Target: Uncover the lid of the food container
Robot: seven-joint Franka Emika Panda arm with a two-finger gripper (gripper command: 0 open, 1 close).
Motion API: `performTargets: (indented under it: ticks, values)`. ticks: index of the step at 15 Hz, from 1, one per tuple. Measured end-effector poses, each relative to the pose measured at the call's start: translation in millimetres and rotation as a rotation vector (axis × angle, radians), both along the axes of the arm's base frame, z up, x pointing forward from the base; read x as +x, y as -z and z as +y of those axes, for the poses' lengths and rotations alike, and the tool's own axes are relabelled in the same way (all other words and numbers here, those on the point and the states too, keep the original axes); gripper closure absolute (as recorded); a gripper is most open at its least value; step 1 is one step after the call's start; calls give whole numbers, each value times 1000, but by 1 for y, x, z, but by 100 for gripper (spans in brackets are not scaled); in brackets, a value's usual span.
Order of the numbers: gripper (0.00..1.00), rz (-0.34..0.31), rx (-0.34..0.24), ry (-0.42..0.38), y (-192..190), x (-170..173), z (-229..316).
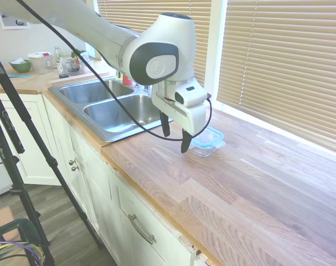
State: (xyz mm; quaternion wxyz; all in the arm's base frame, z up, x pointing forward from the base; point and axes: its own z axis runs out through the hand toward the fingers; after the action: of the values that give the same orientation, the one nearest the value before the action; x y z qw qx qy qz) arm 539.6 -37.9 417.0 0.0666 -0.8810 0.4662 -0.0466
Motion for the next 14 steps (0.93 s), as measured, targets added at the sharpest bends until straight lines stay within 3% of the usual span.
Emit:
performTargets:
  ticks: [8, 14]
  values:
    - [0, -34, 85, 69, 8, 74, -37]
    - [0, -27, 146, 4, 26, 113, -87]
